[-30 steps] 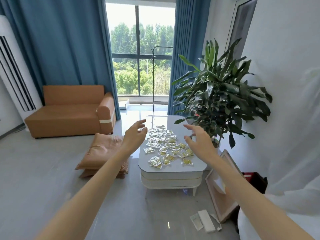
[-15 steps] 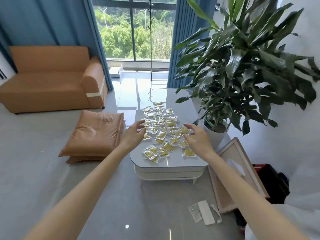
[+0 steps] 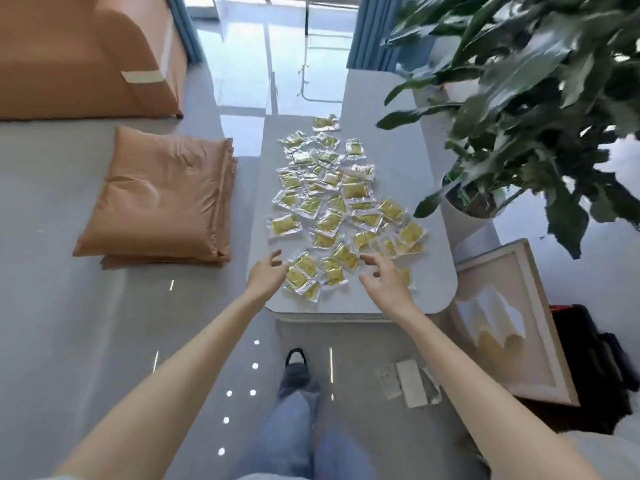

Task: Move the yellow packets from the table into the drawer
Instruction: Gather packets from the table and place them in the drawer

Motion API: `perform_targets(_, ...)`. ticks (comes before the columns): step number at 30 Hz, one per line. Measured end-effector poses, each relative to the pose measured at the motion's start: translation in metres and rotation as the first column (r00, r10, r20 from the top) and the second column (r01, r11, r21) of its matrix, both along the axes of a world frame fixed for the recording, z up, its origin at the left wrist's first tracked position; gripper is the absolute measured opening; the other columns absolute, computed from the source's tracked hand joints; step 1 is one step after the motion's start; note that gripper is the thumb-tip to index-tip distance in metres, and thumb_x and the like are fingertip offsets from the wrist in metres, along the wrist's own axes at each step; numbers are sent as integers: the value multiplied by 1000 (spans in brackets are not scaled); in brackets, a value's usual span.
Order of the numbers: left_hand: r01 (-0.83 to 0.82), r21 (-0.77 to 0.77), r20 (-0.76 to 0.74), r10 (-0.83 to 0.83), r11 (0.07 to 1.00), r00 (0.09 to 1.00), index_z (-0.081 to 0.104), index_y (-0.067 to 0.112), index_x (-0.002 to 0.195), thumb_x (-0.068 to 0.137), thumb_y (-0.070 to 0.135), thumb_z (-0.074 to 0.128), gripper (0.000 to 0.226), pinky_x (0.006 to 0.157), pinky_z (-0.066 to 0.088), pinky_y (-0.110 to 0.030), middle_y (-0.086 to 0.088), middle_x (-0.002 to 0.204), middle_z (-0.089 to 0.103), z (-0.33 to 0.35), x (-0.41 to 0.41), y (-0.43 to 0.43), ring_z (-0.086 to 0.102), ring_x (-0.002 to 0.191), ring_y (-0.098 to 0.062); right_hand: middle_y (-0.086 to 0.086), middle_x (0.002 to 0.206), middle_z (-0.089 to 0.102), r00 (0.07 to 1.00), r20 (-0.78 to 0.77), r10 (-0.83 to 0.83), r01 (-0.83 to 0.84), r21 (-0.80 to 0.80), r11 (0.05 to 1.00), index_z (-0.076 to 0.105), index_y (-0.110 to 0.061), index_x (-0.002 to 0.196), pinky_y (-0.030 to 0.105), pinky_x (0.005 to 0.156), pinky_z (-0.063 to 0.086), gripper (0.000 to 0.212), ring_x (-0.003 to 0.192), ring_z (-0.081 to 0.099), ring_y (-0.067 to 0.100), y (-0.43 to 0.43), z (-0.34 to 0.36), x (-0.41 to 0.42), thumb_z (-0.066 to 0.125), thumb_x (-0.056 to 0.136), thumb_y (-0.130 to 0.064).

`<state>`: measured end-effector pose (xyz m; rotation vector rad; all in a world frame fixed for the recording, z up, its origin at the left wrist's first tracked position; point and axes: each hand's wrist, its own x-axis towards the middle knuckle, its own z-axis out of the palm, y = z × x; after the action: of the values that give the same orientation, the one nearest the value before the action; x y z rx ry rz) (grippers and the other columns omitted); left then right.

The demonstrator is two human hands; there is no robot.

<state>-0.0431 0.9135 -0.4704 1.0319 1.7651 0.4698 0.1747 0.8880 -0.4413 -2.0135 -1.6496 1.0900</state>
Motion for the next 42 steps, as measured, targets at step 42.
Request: perform_targets(42,-662,-283,-167,644,694,746,63,5,82,64,42,83,45,63,49,-30,-5,78,66,-310,56,138,62,72,-23,11,126,45,953,229,-200,288,-464,838,52,-8,117,39,101,41,67,118,47,28,162,-341,-34,83,67,-41)
